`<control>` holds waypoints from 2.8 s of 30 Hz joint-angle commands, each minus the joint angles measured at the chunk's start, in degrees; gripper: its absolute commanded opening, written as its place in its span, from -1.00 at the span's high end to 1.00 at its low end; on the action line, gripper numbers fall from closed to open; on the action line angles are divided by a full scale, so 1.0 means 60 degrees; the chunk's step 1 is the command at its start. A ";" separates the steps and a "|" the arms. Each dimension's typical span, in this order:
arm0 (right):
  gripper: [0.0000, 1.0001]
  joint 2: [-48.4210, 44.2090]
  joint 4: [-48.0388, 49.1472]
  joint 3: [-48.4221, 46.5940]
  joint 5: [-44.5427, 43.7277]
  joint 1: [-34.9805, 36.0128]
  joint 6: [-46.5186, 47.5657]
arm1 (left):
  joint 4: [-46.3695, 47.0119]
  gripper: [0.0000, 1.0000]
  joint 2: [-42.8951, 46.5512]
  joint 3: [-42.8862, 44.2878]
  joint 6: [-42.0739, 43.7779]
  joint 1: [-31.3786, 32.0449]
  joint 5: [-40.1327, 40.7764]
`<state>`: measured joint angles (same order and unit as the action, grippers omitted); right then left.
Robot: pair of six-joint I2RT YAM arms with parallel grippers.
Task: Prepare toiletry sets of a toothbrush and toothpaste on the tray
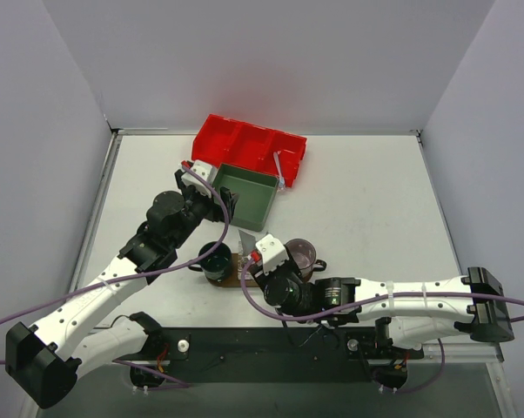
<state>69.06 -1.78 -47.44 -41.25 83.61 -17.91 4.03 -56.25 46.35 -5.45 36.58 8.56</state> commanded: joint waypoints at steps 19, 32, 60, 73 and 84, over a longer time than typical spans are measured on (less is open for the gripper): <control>-0.36 -0.1606 -0.0304 -0.0252 -0.0273 0.0112 0.0012 | 0.0222 -0.81 0.0088 0.0112 -0.0102 -0.0046 -0.0035; -0.21 -0.2750 -0.1738 -0.1043 0.2417 -0.2653 -0.0266 | 0.0221 -0.81 0.0102 0.0112 -0.0263 -0.0032 0.0229; 0.21 0.3796 -0.2721 -0.5215 1.1166 -1.0610 -0.0282 | -0.0247 -0.81 -0.0044 0.0405 -0.0337 -0.0046 0.0552; 0.31 0.8000 -0.3892 -0.8703 1.2690 -1.1445 0.0992 | -0.0394 -0.81 -0.0556 0.0566 -0.0073 -0.0046 0.0420; 0.31 0.9715 -0.4200 -1.0036 1.3570 -1.1446 0.1242 | -0.0525 -0.80 -0.0791 0.0654 -0.0058 -0.0046 0.0302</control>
<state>126.08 -25.06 -103.35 36.18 14.63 -12.45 0.27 -61.08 47.16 -6.50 36.58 11.07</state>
